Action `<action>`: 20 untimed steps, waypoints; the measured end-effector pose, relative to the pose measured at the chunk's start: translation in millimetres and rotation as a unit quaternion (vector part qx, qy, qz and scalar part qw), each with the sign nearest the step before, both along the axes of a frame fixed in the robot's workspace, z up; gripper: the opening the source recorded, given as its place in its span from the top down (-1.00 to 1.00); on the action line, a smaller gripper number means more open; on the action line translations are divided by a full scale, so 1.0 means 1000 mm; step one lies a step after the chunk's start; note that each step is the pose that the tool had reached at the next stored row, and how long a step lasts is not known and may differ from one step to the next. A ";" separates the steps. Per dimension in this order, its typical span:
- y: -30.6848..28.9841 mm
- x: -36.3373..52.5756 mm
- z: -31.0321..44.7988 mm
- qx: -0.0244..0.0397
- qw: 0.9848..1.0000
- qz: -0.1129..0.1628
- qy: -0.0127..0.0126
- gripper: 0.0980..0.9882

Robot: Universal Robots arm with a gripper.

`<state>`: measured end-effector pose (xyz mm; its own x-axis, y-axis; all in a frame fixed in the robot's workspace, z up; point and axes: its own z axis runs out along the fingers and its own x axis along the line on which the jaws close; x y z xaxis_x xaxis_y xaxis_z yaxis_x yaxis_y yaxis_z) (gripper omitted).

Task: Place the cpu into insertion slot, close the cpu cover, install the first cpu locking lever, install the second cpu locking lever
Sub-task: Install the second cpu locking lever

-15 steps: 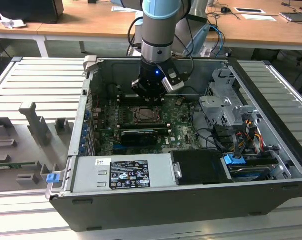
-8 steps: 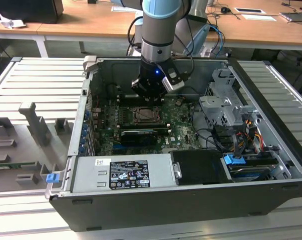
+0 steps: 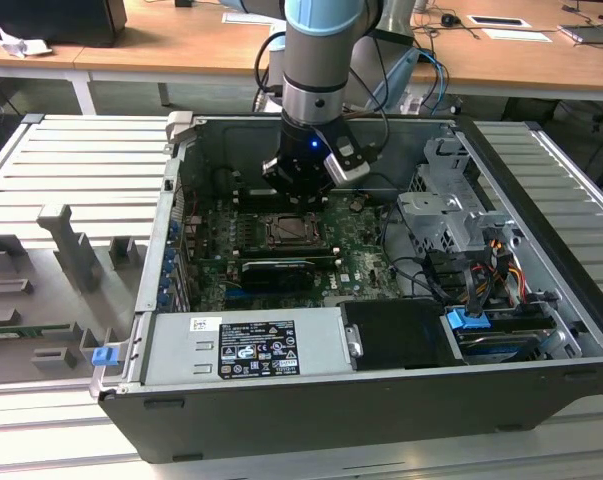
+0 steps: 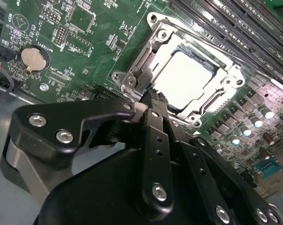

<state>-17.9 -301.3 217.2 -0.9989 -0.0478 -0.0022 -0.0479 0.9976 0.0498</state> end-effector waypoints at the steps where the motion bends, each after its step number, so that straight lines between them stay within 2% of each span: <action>1: -0.0003 0.0000 0.0000 0.000 1.000 0.000 0.000 0.98; 20: -0.0073 0.0000 0.0000 0.000 1.000 0.000 0.000 0.98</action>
